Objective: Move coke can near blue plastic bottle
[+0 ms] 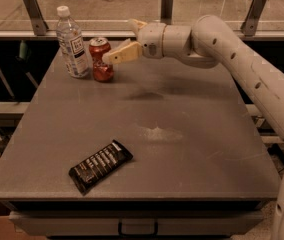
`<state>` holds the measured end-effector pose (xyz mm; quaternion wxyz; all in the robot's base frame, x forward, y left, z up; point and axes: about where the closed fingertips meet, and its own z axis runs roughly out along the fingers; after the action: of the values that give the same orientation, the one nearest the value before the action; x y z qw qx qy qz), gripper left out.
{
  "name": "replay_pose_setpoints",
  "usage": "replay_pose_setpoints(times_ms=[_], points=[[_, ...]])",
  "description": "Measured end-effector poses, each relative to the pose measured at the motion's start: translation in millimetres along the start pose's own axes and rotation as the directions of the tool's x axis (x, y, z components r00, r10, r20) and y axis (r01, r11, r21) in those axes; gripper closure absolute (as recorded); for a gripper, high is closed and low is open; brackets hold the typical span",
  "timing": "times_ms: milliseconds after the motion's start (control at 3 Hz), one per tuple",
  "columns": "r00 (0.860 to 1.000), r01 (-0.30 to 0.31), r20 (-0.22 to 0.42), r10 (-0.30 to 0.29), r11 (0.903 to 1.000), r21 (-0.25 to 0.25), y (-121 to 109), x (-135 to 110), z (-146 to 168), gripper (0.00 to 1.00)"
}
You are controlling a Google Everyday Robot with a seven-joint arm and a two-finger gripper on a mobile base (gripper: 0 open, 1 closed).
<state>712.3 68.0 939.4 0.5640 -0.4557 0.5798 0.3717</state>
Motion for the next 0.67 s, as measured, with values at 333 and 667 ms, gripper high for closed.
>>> replay_pose_setpoints(times_ms=[333, 667], points=[[0.997, 0.07, -0.036, -0.068, 0.9961, 0.053, -12.7, -35.9, -67.5, 0.0], [0.987, 0.144, -0.09, -0.133, 0.9813, 0.128, -15.1, -73.2, -140.4, 0.0]])
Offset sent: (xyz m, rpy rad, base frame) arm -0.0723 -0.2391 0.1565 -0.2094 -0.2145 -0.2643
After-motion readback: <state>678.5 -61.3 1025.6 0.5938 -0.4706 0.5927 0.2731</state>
